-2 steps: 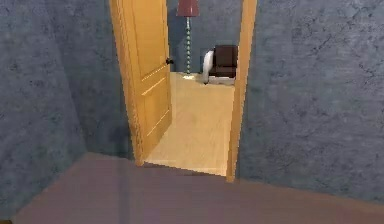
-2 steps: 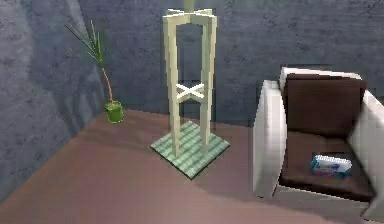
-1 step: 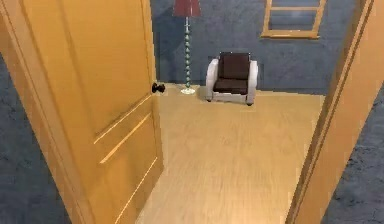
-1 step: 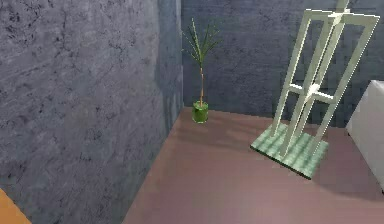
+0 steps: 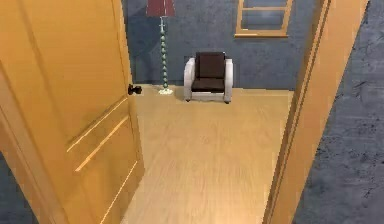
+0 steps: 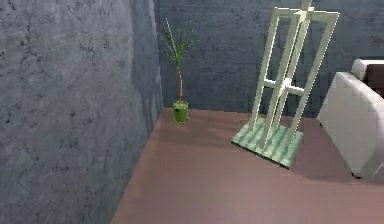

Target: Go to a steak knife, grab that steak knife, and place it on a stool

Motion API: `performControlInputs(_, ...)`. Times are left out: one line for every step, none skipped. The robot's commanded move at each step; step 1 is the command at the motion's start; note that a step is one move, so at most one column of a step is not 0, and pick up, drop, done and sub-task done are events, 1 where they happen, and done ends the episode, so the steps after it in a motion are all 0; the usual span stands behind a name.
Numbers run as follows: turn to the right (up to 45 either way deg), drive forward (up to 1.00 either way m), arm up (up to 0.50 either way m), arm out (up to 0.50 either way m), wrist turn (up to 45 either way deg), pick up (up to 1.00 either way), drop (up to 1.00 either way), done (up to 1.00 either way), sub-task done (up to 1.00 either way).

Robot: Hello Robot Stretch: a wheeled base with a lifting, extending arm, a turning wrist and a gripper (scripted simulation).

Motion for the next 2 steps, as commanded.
performControlInputs(0.0,0.50,0.00,0.00,0.0,0.00,0.00,0.00,0.00)
performControlInputs(0.0,0.35,0.00,0.00,0.0,0.00,0.00,0.00,0.00)
